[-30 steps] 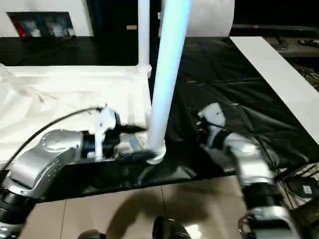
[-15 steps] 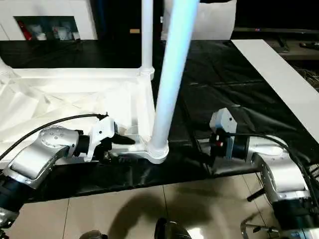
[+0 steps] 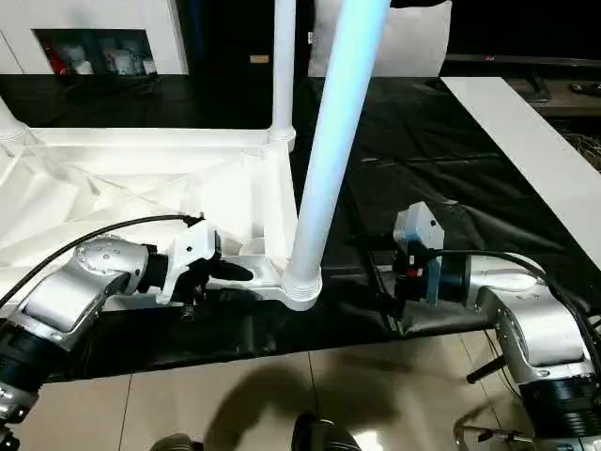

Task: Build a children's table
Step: Rotate leg to tighten

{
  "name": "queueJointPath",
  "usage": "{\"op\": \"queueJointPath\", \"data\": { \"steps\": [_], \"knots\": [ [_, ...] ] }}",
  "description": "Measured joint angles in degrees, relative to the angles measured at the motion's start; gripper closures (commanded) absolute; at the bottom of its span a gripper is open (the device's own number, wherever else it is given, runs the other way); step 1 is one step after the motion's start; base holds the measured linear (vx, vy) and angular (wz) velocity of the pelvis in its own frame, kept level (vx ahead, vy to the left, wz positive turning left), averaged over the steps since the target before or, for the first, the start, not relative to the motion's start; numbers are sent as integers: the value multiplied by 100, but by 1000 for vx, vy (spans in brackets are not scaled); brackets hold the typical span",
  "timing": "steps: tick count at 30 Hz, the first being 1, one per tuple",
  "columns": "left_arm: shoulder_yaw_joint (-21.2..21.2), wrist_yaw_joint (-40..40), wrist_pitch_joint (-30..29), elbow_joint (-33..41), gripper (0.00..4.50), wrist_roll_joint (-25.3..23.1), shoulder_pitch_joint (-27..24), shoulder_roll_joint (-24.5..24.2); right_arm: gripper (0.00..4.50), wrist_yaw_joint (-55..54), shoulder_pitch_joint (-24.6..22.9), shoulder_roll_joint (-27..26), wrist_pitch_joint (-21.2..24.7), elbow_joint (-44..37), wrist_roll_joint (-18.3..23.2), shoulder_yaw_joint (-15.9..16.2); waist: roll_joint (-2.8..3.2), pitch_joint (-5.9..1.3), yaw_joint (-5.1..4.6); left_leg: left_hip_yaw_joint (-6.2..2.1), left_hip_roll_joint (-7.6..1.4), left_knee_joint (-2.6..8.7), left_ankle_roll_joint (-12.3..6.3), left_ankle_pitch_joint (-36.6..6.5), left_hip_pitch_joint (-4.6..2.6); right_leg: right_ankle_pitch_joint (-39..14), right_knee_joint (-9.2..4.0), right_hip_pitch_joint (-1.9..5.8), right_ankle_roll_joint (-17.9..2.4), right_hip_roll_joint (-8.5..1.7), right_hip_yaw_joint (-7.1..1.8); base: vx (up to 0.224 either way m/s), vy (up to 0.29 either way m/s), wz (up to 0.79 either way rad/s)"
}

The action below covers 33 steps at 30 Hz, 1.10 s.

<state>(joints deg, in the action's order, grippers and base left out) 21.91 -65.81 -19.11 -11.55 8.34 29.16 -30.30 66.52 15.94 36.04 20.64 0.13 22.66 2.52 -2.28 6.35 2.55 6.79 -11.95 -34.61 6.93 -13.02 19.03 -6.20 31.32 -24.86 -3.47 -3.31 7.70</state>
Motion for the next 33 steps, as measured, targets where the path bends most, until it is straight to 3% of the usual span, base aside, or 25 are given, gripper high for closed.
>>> {"op": "queueJointPath", "data": {
  "steps": [9, 16, 20, 33],
  "knots": [
    [159, -58, -241, 34, 379, -155, 71, 1, 0, -173, 186, -85, 178, 14, -62, 112, 33, -21, 29, -4, 0, 14, -1, 0, -3, 1, 6, -1, -1, 0, 1, 0, 0, 0],
    [169, -107, -207, 39, 432, -192, 71, 9, 0, -139, 288, -261, 170, 127, -117, 436, 55, -38, 40, -6, -1, 14, -1, 1, -3, 1, 15, -3, -2, 0, 3, 0, 0, 0],
    [189, -258, 66, 33, 450, -235, 68, -28, 35, 60, 527, -478, 146, 467, -98, 501, 55, -38, 31, -5, -1, 14, -1, -1, -1, 1, 14, -5, -2, -2, 2, 0, 0, 0],
    [282, -501, 329, -25, 450, -354, 123, -42, 136, 651, 1075, -701, 35, 1376, -121, 816, 55, -39, 77, -6, 1, 14, -5, -6, -3, 2, 71, -24, -10, -7, -7, 0, 0, 0]
  ]
}}
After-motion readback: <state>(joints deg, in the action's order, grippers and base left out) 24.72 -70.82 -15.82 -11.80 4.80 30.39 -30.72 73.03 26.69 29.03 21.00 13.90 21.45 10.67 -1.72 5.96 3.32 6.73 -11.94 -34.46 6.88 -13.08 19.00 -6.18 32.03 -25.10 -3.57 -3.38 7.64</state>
